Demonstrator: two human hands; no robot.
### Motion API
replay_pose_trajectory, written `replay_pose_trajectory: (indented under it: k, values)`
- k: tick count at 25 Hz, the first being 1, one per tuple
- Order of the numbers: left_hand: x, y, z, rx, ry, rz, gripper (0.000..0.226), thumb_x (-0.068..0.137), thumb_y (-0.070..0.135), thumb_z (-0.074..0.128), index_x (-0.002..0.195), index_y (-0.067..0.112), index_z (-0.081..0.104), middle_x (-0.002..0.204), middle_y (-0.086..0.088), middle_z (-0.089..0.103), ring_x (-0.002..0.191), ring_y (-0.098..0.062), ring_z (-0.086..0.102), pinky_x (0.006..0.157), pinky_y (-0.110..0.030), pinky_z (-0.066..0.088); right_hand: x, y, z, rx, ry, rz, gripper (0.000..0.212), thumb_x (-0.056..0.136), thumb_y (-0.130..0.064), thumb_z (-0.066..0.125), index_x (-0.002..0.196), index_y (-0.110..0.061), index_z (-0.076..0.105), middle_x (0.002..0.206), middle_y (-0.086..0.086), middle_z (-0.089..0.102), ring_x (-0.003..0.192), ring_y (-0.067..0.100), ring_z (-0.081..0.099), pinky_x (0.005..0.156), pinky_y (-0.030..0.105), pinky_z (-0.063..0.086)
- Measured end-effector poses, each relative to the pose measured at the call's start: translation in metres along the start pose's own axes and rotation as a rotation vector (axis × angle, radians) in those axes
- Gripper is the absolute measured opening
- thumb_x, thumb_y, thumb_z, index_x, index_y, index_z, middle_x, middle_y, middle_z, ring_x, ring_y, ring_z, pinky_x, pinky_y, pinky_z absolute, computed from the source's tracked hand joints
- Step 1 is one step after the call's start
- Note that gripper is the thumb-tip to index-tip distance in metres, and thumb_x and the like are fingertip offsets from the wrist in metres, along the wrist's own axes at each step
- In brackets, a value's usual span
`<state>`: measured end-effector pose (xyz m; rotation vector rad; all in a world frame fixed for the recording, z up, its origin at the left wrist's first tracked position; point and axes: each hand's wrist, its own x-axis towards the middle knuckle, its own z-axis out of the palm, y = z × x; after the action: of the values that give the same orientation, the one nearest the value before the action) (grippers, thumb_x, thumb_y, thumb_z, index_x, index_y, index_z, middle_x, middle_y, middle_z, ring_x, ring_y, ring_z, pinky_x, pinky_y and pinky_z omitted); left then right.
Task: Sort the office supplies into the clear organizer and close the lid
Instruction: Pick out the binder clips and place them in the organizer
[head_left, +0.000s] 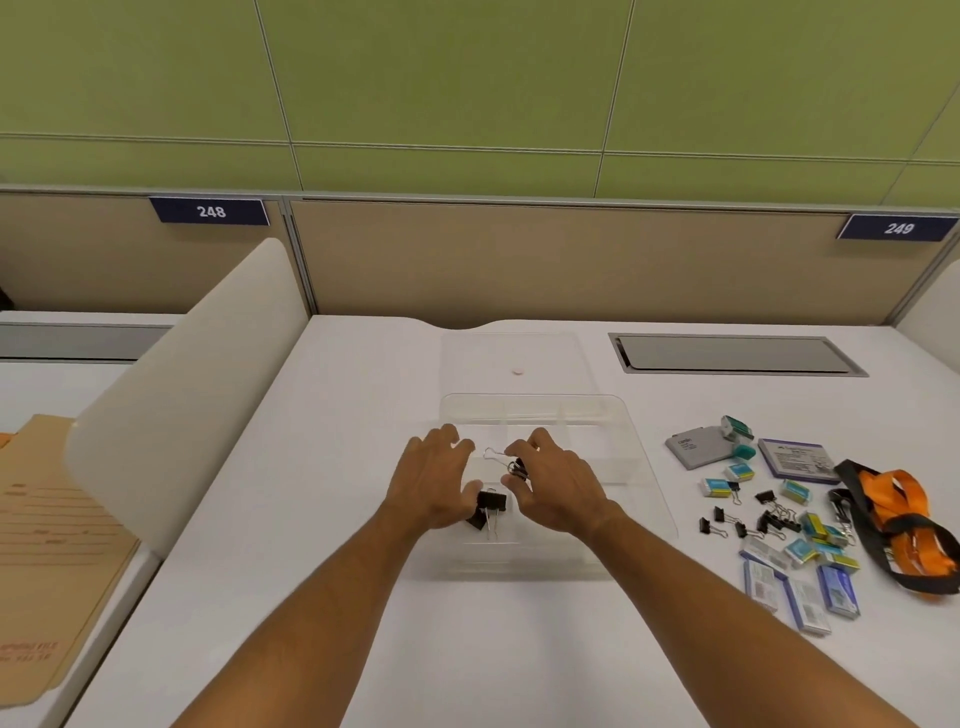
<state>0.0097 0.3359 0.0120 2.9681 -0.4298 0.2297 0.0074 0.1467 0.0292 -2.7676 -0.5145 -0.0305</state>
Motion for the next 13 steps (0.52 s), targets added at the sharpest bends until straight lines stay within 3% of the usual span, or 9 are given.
replay_pose_trajectory:
  k: [5,8,13]
  values:
    - [-0.012,-0.024,-0.005,0.166,0.082,-0.158,0.058,0.087,0.051,0.042,0.131,0.014,0.047,0.138,-0.015,0.044,0.12,-0.03,0.045,0.097,-0.043,0.035,0.006,-0.015,0.011,-0.132,-0.099,-0.125,0.041,0.089,-0.035,0.059,0.127,-0.023,0.053,0.12,-0.001,0.052,0.086,0.029,0.063,0.071,0.036,0.051]
    - [-0.017,-0.031,-0.001,0.189,0.008,-0.235,0.071,0.09,0.058,0.031,0.147,0.015,0.029,0.155,-0.018,0.023,0.141,-0.032,0.025,0.112,-0.045,0.023,0.006,-0.02,0.019,-0.197,-0.166,-0.205,0.046,0.085,-0.032,0.064,0.129,-0.024,0.051,0.122,-0.004,0.056,0.094,0.028,0.063,0.076,0.038,0.051]
    - [-0.02,-0.038,0.002,0.162,-0.035,-0.246,0.079,0.09,0.067,0.021,0.153,0.021,0.008,0.161,-0.015,-0.003,0.148,-0.03,0.001,0.118,-0.045,0.005,0.009,-0.023,0.022,-0.153,-0.225,-0.232,0.055,0.081,-0.032,0.072,0.13,-0.025,0.048,0.121,0.0,0.054,0.096,0.027,0.062,0.077,0.037,0.051]
